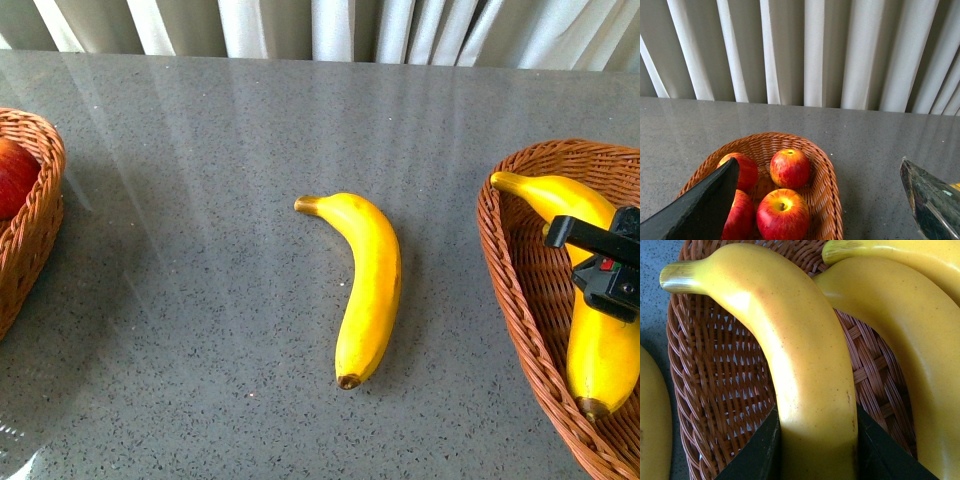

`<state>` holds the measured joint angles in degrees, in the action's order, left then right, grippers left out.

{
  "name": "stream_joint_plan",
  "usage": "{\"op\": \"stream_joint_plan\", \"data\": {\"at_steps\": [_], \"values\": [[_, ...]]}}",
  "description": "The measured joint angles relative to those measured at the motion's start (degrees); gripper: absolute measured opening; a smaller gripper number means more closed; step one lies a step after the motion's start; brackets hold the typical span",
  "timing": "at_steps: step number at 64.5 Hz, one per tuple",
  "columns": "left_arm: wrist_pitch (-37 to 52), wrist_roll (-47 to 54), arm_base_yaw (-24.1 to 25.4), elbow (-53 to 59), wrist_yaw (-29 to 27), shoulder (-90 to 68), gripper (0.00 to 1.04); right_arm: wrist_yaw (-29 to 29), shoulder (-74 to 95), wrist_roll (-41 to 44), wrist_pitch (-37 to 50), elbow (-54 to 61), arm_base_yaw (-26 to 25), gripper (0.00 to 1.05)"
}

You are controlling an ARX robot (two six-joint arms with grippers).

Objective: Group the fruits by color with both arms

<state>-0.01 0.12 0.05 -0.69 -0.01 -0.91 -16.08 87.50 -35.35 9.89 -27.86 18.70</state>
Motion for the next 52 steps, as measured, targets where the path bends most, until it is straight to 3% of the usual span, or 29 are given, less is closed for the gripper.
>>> {"op": "stream_joint_plan", "data": {"at_steps": [25,52], "values": [[0.0,0.0,0.0,0.0,-0.02,0.0,0.96,-0.66,0.74,-0.5,-0.42,2.21,-1.97,0.28],[0.0,0.0,0.0,0.0,-0.02,0.0,0.96,0.76,-5.4,0.39,-3.96,2.14,-2.03,0.93]]}}
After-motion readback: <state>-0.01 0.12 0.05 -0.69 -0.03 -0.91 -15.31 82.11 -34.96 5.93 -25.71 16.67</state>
